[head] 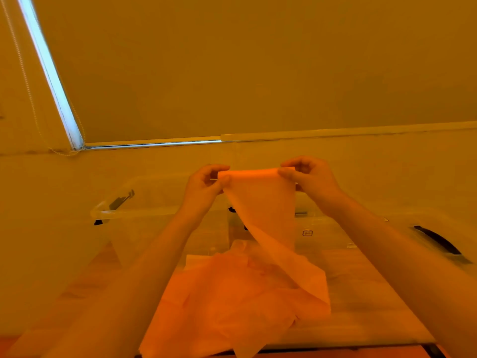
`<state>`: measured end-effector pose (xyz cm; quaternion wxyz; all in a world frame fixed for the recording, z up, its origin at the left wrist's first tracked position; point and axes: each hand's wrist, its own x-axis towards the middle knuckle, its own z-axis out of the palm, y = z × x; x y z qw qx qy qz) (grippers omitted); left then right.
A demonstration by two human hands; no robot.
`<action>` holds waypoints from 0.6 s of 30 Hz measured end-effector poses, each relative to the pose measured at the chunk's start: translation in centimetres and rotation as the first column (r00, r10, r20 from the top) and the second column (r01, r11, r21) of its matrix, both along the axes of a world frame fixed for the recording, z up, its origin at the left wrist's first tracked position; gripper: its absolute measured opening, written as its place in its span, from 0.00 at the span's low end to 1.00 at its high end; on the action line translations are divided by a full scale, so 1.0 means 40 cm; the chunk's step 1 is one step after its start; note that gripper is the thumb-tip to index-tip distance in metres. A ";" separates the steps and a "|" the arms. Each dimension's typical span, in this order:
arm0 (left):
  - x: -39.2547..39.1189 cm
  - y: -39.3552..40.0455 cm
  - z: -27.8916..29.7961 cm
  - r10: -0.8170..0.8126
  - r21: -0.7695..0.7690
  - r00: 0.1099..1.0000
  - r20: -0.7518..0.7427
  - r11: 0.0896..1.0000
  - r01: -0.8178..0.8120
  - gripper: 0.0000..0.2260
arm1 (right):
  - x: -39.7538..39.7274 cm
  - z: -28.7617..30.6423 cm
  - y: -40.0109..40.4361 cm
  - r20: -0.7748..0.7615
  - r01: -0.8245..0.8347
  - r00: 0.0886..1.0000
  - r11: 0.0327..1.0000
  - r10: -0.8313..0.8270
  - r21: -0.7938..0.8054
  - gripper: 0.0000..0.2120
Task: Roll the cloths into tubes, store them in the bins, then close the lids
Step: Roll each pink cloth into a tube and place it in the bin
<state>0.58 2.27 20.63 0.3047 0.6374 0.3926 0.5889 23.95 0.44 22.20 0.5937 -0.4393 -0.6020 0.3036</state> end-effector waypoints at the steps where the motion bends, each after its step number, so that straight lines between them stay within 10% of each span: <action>1: 0.001 -0.003 -0.017 -0.012 -0.025 1.000 0.013 1.000 0.012 0.08 | 0.000 -0.020 -0.002 -0.002 -0.007 1.000 1.000 0.007 -0.026 0.04; 18: 0.030 -0.058 -0.181 -0.004 -0.189 1.000 0.011 0.982 0.007 0.06 | 0.046 -0.197 -0.057 -0.018 0.007 1.000 0.993 -0.010 -0.120 0.07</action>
